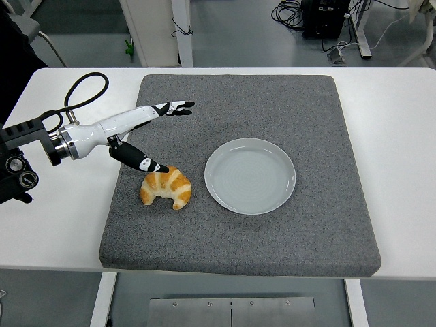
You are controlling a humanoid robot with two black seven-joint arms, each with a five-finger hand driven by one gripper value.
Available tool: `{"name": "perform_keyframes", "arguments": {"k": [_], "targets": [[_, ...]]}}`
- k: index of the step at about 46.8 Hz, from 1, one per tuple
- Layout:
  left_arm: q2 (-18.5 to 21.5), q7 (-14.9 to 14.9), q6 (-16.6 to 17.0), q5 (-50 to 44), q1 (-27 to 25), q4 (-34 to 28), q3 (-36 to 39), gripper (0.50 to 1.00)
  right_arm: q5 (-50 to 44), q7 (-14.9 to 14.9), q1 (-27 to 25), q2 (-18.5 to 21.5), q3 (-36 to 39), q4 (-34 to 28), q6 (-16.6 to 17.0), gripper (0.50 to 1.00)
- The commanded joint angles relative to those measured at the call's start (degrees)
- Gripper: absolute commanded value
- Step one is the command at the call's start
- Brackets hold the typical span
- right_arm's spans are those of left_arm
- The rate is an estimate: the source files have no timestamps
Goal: Place the bread on the plate
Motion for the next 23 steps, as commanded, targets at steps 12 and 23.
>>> {"name": "perform_keyframes", "arguments": {"k": [12, 23], "targets": [[-1.8, -7.2, -4.2, 1.4, -0.5, 8.7, -0.1, 0.957, 0.0, 0.0, 0.0, 0.0, 0.0, 0.0, 0.0, 1.000], [-2.4, -7.7, -4.1, 7.4, 1.4, 8.5, -0.1, 0.955, 0.0, 0.0, 0.0, 0.0, 0.0, 0.0, 0.0, 1.000]]}}
